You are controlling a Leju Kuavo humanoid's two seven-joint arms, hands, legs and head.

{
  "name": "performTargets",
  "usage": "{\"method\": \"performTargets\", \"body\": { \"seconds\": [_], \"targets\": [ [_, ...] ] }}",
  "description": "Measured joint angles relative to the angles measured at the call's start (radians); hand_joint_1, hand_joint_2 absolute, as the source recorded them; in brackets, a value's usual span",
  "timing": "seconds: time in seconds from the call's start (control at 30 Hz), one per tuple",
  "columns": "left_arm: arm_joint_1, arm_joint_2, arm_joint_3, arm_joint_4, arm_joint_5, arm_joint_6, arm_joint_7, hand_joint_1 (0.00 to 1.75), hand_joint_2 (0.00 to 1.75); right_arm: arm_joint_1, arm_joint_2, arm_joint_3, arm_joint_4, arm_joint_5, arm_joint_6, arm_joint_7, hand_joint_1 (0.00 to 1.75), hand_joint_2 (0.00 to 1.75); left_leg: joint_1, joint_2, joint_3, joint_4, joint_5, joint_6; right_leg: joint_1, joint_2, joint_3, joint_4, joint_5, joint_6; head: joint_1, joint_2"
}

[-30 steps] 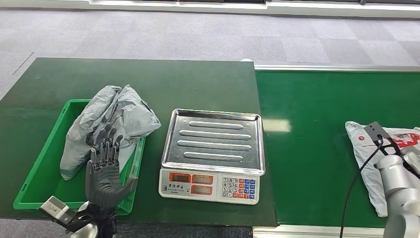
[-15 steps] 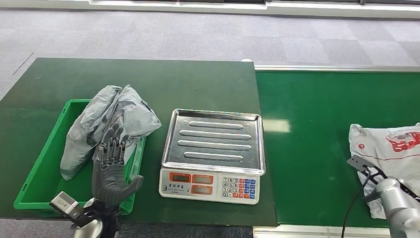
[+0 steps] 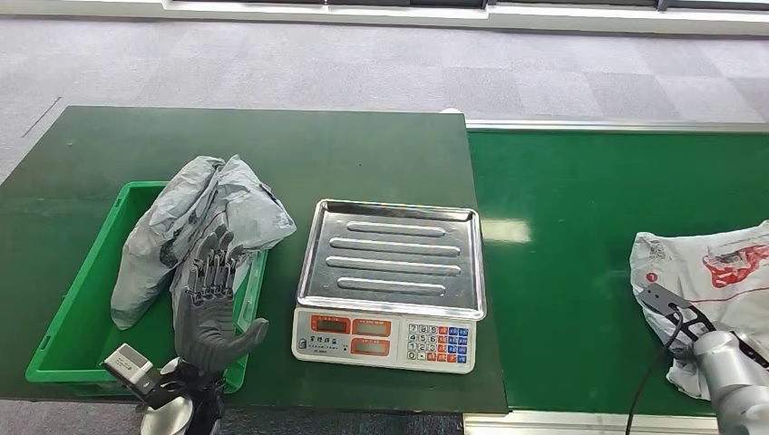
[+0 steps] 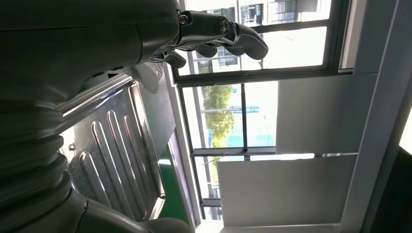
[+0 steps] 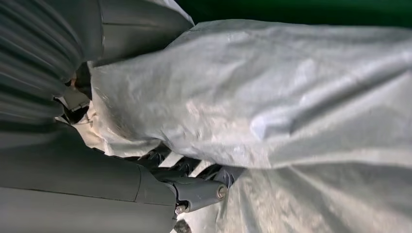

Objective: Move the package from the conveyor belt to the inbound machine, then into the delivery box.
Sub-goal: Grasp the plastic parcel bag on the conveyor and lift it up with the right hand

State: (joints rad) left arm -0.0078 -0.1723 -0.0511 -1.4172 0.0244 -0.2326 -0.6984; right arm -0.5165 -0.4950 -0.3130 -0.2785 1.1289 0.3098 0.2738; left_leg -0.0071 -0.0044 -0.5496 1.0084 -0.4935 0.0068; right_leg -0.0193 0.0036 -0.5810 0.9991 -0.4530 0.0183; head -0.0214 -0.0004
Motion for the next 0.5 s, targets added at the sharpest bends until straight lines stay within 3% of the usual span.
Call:
{"method": "performTargets", "body": {
  "seconds": [0.1, 0.27, 0.5],
  "targets": [
    [0.000, 0.001, 0.000, 0.000, 0.000, 0.003, 0.000, 0.00, 1.75, -0.001, -0.001, -0.003, 0.000, 0.008, -0.030, -0.017, 1.75, 1.75, 0.000, 0.000, 0.001, 0.000, 0.000, 0.000, 0.000, 0.000, 0.002, 0.000, 0.000, 0.000, 0.000, 0.000],
    [0.008, 0.001, 0.000, -0.018, 0.000, 0.012, 0.004, 0.00, 1.75, -0.012, 0.011, -0.005, 0.000, 0.039, -0.163, -0.107, 1.75, 1.75, 0.000, 0.000, -0.005, 0.000, -0.001, 0.001, 0.000, 0.000, 0.001, 0.000, 0.000, 0.000, 0.000, 0.000],
    [0.025, 0.001, 0.000, -0.040, 0.000, 0.015, 0.010, 0.00, 1.75, -0.061, 0.033, -0.005, -0.002, 0.067, -0.252, -0.203, 1.75, 1.75, 0.000, -0.001, -0.001, 0.000, 0.000, 0.000, 0.000, -0.001, 0.000, 0.001, 0.000, 0.000, 0.000, 0.000]
  ]
}}
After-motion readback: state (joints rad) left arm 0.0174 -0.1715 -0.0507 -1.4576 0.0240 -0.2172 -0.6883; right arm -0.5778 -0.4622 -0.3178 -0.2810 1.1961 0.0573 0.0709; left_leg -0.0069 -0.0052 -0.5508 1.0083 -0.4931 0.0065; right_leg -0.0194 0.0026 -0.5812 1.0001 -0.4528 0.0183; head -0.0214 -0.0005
